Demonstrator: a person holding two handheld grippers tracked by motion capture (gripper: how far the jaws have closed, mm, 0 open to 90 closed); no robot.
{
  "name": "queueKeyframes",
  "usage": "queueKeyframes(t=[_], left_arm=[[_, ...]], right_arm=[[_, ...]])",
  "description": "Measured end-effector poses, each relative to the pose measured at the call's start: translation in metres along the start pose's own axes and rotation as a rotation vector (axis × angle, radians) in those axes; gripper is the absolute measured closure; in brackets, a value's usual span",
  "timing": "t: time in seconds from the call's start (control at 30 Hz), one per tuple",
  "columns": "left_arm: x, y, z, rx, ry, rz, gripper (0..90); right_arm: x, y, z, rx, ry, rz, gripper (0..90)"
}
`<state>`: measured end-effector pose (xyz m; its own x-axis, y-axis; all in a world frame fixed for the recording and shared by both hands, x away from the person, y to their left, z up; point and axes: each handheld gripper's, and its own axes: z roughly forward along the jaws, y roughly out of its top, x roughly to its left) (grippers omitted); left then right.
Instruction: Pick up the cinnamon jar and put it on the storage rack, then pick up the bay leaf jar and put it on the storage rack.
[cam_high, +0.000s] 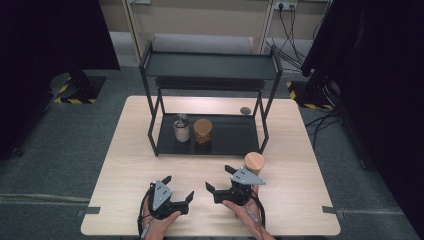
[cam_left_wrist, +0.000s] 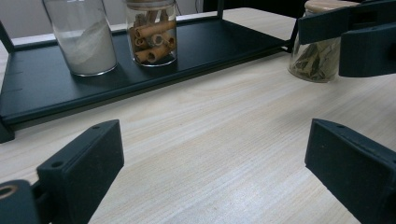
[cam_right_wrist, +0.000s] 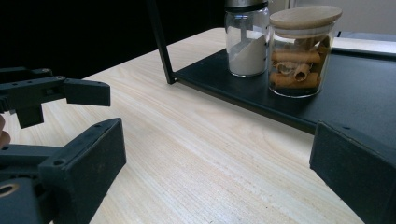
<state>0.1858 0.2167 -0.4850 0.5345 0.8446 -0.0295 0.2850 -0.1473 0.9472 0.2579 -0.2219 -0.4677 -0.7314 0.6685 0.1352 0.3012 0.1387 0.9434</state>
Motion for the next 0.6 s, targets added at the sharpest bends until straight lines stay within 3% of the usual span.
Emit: queueKeyframes(t=[0.6], left_arm=[[-0.0004,-0.0002,-0.0001,-0.001,0.001,0.002,4.1]], right_arm=[[0.0026,-0.0042,-0.0096,-0.003,0.016,0.007,3.9]])
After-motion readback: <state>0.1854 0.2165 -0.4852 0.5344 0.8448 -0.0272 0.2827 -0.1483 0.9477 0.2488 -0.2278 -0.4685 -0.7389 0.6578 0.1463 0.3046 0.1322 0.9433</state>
